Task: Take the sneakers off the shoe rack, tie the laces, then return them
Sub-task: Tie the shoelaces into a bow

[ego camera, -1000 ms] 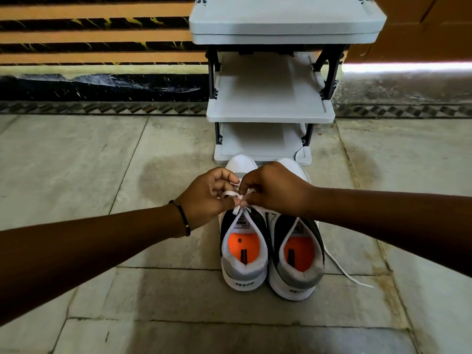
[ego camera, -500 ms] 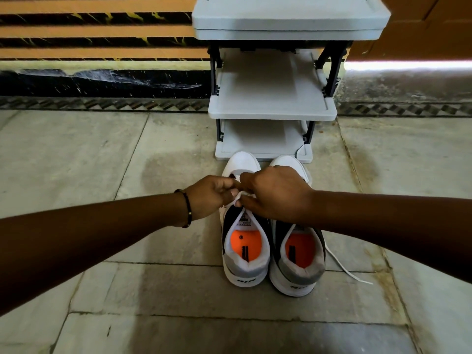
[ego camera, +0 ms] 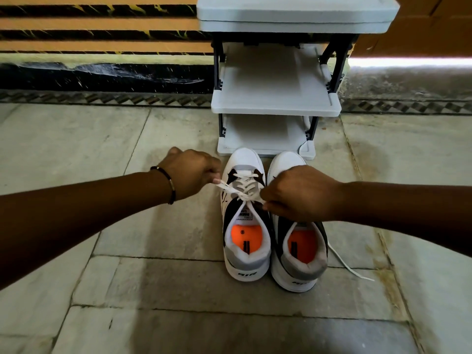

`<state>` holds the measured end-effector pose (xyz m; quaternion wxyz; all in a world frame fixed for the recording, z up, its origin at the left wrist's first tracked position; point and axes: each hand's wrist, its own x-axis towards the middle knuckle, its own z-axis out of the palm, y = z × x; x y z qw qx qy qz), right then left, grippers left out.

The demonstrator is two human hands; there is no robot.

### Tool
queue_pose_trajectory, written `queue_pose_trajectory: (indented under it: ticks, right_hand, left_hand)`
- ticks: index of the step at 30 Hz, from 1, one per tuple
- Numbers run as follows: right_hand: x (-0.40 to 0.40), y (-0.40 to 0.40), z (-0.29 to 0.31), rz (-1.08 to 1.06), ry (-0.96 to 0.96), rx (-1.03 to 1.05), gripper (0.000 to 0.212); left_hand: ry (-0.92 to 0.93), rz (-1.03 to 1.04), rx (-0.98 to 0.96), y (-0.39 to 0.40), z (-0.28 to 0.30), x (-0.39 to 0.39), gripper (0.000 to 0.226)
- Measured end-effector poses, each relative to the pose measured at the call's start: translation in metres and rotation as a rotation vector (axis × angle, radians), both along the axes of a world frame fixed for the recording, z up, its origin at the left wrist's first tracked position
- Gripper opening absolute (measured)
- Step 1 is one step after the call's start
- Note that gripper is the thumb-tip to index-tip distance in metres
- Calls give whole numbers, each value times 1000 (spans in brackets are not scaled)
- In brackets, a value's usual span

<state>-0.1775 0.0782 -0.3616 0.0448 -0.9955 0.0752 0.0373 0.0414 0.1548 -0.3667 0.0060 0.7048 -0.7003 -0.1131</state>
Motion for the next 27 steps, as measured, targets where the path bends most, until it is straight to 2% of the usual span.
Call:
queue_pose_trajectory:
  ticks: [5, 10, 13, 15, 18, 20, 24, 27]
  right_hand:
    - [-18, 15, -15, -102, 33, 127, 25]
    - [-16, 15, -17, -153, 59, 168, 24]
    - [-29, 0, -2, -238, 101, 307, 20]
    - [-51, -11, 5, -360, 94, 414, 19]
    - [-83, -22, 6, -671, 170, 641, 18]
    - [-93, -21, -2, -842, 183, 820, 15]
    - [-84, -14, -14, -967, 63, 965, 20]
    - [-71, -11, -19, -1091, -69, 1072, 15]
  left_hand:
    - [246, 182, 59, 2, -20, -2, 11]
    - [249, 232, 76, -3, -25, -1, 17]
    - [229, 232, 150, -2, -24, 2, 21]
    - [295, 210, 144, 1, -24, -2, 21]
    - [407, 119, 57, 1, -18, -28, 29]
    - [388, 48, 6, -5, -13, -55, 36]
    - [164, 9, 128, -31, -17, -107, 32]
    - [294, 89, 139, -40, -31, -128, 24]
